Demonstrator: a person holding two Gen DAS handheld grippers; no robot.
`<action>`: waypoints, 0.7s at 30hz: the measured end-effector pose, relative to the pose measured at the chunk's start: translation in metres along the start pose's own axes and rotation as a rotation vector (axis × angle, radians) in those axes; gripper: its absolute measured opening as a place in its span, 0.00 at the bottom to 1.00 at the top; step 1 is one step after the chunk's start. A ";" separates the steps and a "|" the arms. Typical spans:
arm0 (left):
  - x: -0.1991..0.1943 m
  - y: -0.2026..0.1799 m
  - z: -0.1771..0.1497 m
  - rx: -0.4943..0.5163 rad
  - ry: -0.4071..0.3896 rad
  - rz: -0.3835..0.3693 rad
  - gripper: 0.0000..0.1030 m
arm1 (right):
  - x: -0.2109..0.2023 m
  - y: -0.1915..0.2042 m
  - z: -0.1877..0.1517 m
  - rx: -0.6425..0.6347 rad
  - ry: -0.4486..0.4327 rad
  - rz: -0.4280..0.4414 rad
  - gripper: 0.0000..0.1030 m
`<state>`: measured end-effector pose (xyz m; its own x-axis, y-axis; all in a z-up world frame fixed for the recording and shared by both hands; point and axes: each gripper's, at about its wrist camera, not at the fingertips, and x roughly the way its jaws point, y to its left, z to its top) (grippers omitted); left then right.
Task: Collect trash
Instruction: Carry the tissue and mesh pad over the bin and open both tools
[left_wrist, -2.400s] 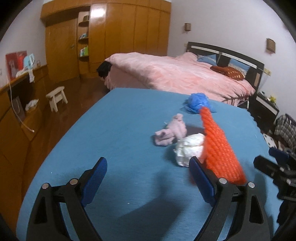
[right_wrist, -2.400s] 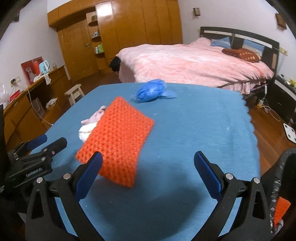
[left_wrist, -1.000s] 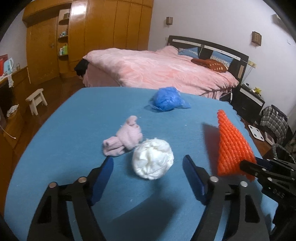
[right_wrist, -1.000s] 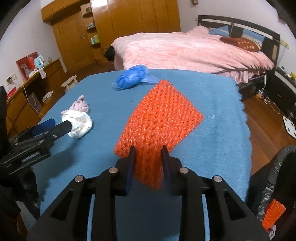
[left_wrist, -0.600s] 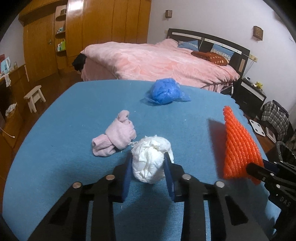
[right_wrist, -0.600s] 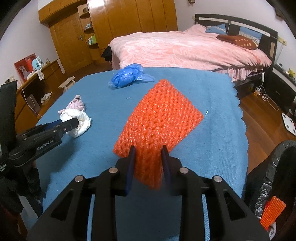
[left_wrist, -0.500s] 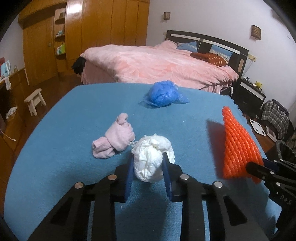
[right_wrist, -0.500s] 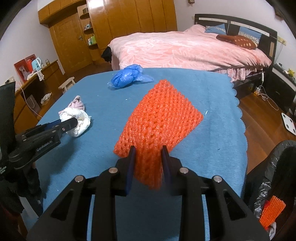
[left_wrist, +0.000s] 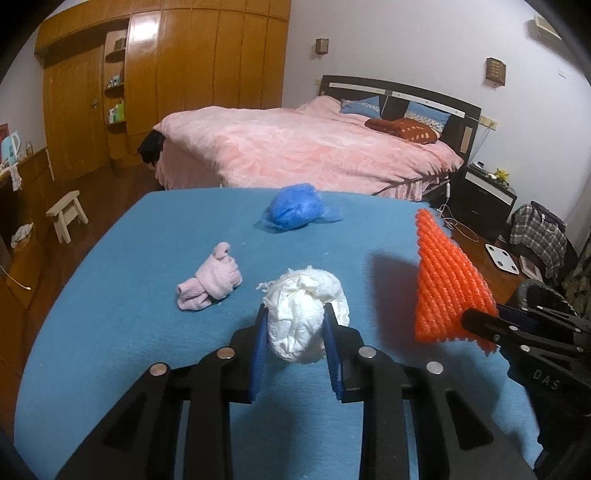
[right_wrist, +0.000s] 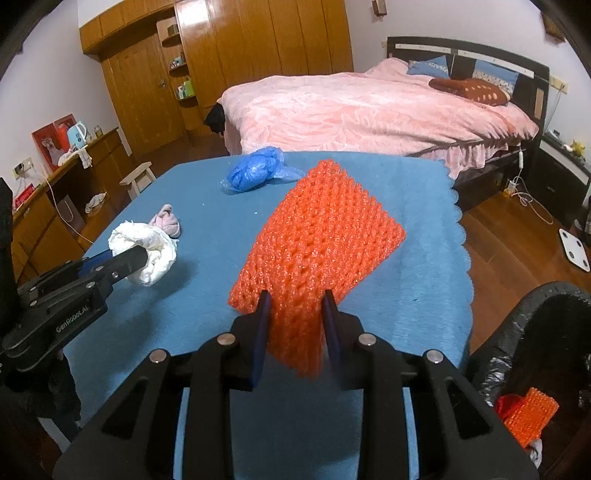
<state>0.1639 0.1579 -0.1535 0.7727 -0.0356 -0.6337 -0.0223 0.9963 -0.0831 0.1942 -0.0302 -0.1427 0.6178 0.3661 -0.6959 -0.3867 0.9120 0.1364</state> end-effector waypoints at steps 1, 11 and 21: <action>-0.003 -0.003 0.001 0.003 -0.007 -0.003 0.27 | -0.003 0.000 0.000 0.000 -0.005 -0.001 0.26; -0.028 -0.032 0.012 0.021 -0.055 -0.049 0.27 | -0.045 -0.014 0.007 0.020 -0.066 -0.022 0.26; -0.050 -0.071 0.020 0.053 -0.085 -0.113 0.27 | -0.092 -0.039 0.003 0.037 -0.116 -0.072 0.26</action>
<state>0.1396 0.0903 -0.1010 0.8194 -0.1434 -0.5550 0.0999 0.9891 -0.1080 0.1543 -0.0990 -0.0816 0.7187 0.3160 -0.6193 -0.3141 0.9423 0.1162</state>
